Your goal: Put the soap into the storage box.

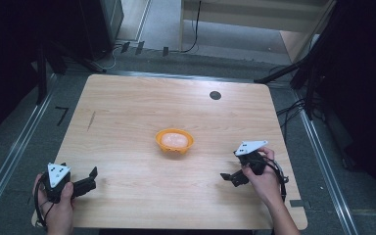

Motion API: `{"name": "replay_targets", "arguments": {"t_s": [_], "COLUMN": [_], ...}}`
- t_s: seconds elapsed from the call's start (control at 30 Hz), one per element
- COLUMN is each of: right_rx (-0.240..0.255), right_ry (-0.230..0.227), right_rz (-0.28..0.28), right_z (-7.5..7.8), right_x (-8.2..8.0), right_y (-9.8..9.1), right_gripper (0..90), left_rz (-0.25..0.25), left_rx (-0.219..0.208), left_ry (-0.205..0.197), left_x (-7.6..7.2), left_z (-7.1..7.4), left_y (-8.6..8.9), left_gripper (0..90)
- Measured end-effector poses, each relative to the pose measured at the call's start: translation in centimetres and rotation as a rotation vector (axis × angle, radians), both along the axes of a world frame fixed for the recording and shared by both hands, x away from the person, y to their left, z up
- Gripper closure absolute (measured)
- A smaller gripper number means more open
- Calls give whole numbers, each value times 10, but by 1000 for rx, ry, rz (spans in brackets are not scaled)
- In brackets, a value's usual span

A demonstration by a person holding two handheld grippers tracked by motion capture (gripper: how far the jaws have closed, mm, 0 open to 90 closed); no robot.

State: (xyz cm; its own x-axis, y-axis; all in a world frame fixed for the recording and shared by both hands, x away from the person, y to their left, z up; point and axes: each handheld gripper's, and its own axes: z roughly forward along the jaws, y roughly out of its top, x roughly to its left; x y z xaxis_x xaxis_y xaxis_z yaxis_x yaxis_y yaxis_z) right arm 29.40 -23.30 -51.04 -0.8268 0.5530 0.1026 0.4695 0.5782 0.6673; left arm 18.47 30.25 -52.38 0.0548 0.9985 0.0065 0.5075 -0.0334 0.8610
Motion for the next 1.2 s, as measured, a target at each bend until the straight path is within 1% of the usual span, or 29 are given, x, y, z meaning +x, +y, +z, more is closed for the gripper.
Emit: {"name": "replay_targets", "arguments": {"t_s": [0.03,0.3,0.33,0.43,0.6,0.77,0.8,0.83,0.97,1.1,1.13,1.2], "right_rx": [3,32,34,50,47,46,46,44,63,71,72,78], "right_ry": [-6,5,-1,2,-3,12,8,10,20,15,5,4], "right_rz": [-5,-48,-52,-62,-70,-90,-94,-106,-122,-147,-153,-174], "right_z": [-1,-5,-6,-6,-8,-14,-15,-16,-20,-23,-24,-25], "right_x": [-1,-11,-12,-15,-21,-27,-28,-29,-34,-41,-42,-46], "right_y": [-3,-22,-24,-30,-38,-45,-47,-48,-56,-64,-66,-72], "right_gripper": [0,0,0,0,0,0,0,0,0,0,0,0], "left_rz": [-1,1,1,1,0,0,2,0,-1,3,2,2], "left_rx": [2,4,3,3,4,5,7,8,9,11,12,13], "left_ry": [-1,1,1,1,2,2,3,4,3,1,3,3], "left_x": [0,0,0,0,0,0,0,0,0,0,0,0], "left_z": [0,0,0,0,0,0,0,0,0,0,0,0], "left_y": [0,0,0,0,0,0,0,0,0,-1,-1,-1], "left_gripper": [0,0,0,0,0,0,0,0,0,0,0,0]}}
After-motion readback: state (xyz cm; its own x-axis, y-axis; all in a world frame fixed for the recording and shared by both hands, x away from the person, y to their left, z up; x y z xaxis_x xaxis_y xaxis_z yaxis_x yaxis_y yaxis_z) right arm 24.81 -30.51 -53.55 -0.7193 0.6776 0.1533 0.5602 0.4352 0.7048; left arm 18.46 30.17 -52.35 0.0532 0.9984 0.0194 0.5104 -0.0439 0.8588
